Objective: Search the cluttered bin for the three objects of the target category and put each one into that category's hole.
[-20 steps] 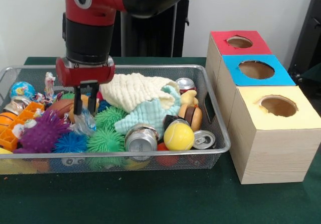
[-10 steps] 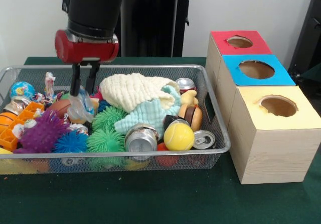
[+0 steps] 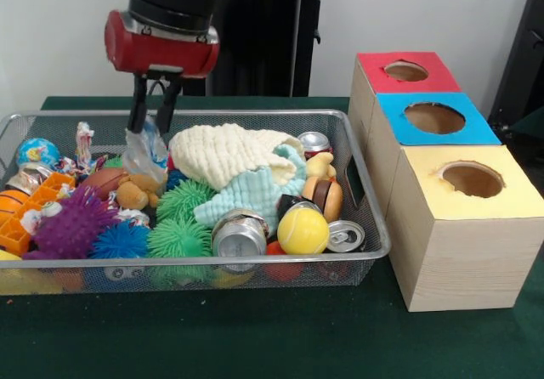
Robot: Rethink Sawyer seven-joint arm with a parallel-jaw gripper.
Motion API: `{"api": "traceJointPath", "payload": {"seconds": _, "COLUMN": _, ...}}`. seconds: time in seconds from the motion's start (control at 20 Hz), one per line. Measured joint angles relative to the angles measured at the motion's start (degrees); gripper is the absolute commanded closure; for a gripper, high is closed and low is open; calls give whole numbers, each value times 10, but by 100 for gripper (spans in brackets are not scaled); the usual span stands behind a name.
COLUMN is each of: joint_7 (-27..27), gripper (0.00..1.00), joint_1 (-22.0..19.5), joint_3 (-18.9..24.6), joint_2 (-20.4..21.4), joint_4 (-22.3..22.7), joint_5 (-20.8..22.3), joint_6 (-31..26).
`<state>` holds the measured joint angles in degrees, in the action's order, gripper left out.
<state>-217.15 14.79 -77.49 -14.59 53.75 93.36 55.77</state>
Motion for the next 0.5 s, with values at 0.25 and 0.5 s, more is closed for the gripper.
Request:
{"api": "traceJointPath", "payload": {"seconds": 0.25, "joint_7": -168, "gripper": 100, "joint_1": 6, "joint_3": -21, "joint_2": 0, "joint_4": -2, "joint_5": -3, "joint_6": 40}}
{"api": "traceJointPath", "payload": {"seconds": 0.5, "joint_7": -326, "gripper": 100, "joint_1": 3, "joint_3": -75, "joint_2": -12, "joint_4": -3, "joint_5": -65, "joint_6": 93}}
